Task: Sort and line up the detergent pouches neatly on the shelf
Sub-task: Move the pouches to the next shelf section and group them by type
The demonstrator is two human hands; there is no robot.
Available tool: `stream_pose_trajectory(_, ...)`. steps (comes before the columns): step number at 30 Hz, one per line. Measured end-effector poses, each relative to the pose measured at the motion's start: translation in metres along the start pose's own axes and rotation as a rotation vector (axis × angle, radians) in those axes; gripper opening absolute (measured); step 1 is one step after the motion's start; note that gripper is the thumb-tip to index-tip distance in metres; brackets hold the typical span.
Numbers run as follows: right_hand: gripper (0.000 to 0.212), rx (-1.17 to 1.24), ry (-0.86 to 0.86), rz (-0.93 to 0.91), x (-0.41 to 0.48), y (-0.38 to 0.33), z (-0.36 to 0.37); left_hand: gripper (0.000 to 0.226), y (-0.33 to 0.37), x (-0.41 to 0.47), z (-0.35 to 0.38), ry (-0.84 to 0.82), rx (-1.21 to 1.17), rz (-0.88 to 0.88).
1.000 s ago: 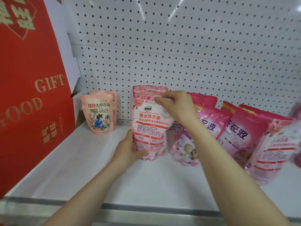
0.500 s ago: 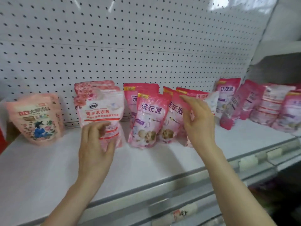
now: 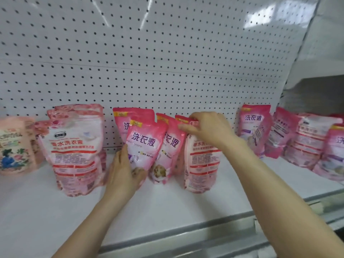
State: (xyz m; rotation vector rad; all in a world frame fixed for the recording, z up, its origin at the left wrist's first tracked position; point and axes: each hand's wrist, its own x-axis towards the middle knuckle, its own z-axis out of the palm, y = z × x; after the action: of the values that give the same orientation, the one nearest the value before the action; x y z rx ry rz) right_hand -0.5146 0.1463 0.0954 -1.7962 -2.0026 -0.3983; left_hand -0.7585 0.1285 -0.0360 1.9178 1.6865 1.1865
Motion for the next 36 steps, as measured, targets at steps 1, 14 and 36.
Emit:
stream_pose_trajectory(1, 0.057, 0.016, 0.048, -0.028, 0.004, 0.004, 0.007, 0.101, 0.001, 0.003, 0.004, 0.026, 0.006, -0.029)
stream_pose_trajectory(14, 0.026, -0.02, 0.175, -0.129, 0.036, 0.079, 0.021, 0.041, 0.015, 0.005, 0.025, 0.174, 0.103, -0.162)
stream_pose_trajectory(36, 0.044, 0.478, -0.184, 0.027, 0.072, -0.054, 0.1, 0.035, 0.004, -0.056, -0.022, -0.254, -0.129, -0.314)
